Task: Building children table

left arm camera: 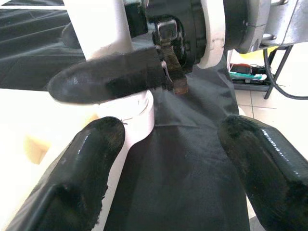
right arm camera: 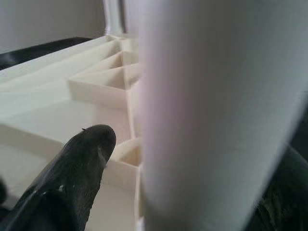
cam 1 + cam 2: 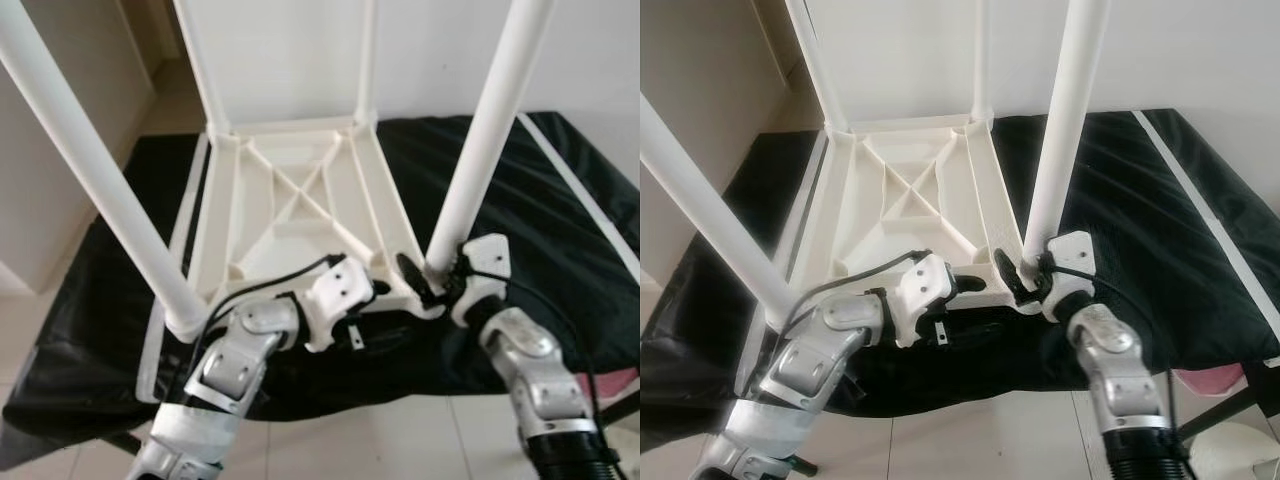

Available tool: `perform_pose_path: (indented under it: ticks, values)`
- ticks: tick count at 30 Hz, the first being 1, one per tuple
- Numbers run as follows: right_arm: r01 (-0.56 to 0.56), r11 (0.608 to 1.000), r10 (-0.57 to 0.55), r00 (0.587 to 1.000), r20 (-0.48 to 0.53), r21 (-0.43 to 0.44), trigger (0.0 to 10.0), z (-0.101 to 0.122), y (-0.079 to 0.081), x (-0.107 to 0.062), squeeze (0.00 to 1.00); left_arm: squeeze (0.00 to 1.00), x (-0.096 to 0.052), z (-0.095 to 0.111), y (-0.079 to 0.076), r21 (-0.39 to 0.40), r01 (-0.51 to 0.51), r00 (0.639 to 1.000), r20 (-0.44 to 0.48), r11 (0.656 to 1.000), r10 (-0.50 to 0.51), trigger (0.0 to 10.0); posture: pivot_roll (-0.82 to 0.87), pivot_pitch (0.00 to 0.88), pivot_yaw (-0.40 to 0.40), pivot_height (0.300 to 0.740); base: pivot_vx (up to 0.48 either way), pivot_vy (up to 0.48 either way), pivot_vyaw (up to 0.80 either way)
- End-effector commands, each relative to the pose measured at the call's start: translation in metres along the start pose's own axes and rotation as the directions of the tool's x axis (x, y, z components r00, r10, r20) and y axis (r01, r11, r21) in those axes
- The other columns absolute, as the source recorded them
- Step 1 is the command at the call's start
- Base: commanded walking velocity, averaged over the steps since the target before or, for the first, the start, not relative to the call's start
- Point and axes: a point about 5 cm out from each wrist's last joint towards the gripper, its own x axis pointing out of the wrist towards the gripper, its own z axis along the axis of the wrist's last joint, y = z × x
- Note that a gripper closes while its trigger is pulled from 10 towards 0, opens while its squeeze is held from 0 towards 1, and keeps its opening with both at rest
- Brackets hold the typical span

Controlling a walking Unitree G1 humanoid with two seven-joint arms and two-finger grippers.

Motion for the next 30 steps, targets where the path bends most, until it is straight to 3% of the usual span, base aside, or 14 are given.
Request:
perform_pose_path:
  ticks: [1, 7, 13, 14, 15, 28, 29, 30]
  values:
    - [-0.092, 0.996, 0.092, 0.996, -0.014, -0.017, 10.0, 0.000, -0.001, 0.003, 0.00, 0.00, -0.001, -0.001, 0.005, 0.005, -0.077, 0.997, -0.008, 0.997, 0.077, 10.0, -0.08, 0.040, 0.021, 0.740, 0.000, 0.000, 0.00]
    - [-0.220, 0.974, 0.215, 0.974, -0.078, -0.059, 10.0, -0.004, -0.009, 0.010, 0.00, 0.00, -0.002, -0.001, 0.005, 0.007, -0.081, 0.997, -0.010, 0.997, 0.081, 10.0, -0.07, 0.036, 0.016, 0.740, 0.000, 0.000, 0.00]
    - [-0.269, 0.960, 0.260, 0.959, -0.109, -0.082, 10.0, -0.005, -0.019, 0.016, 0.00, 0.00, -0.005, -0.001, 0.006, 0.008, -0.095, 0.995, -0.013, 0.995, 0.095, 10.0, -0.05, 0.027, 0.004, 0.740, 0.000, 0.000, 0.00]
    - [-0.283, 0.956, 0.273, 0.954, -0.121, -0.081, 2.6, -0.007, -0.021, 0.017, 0.00, 0.00, -0.005, -0.001, 0.007, 0.010, -0.099, 0.995, -0.013, 0.995, 0.099, 10.0, -0.05, 0.026, 0.002, 0.740, 0.000, 0.000, 0.00]
    - [-0.295, 0.952, 0.283, 0.950, -0.131, -0.081, 0.0, -0.009, -0.022, 0.017, 0.00, 0.00, -0.006, -0.001, 0.007, 0.008, -0.103, 0.995, -0.012, 0.995, 0.103, 10.0, -0.04, 0.023, -0.004, 0.740, 0.000, 0.000, 0.00]
    - [-0.328, 0.943, 0.317, 0.936, -0.151, -0.049, 0.0, -0.016, -0.024, 0.008, 0.00, 0.00, -0.006, -0.002, 0.006, 0.010, -0.106, 0.994, -0.014, 0.994, 0.107, 10.0, -0.05, 0.013, -0.003, 0.740, 0.000, 0.000, 0.00]
    - [-0.312, 0.949, 0.303, 0.941, -0.154, -0.040, 10.0, -0.017, -0.025, 0.006, 0.00, 0.00, -0.006, -0.002, 0.007, 0.011, -0.106, 0.994, -0.014, 0.994, 0.106, 10.0, -0.05, 0.012, 0.001, 0.740, 0.000, 0.000, 0.00]
    - [-0.292, 0.956, 0.285, 0.947, -0.147, -0.024, 10.0, -0.017, -0.027, 0.005, 0.00, 0.00, -0.007, -0.002, 0.007, 0.011, -0.105, 0.994, -0.016, 0.994, 0.105, 10.0, -0.05, 0.011, 0.003, 0.740, 0.000, 0.000, 0.00]
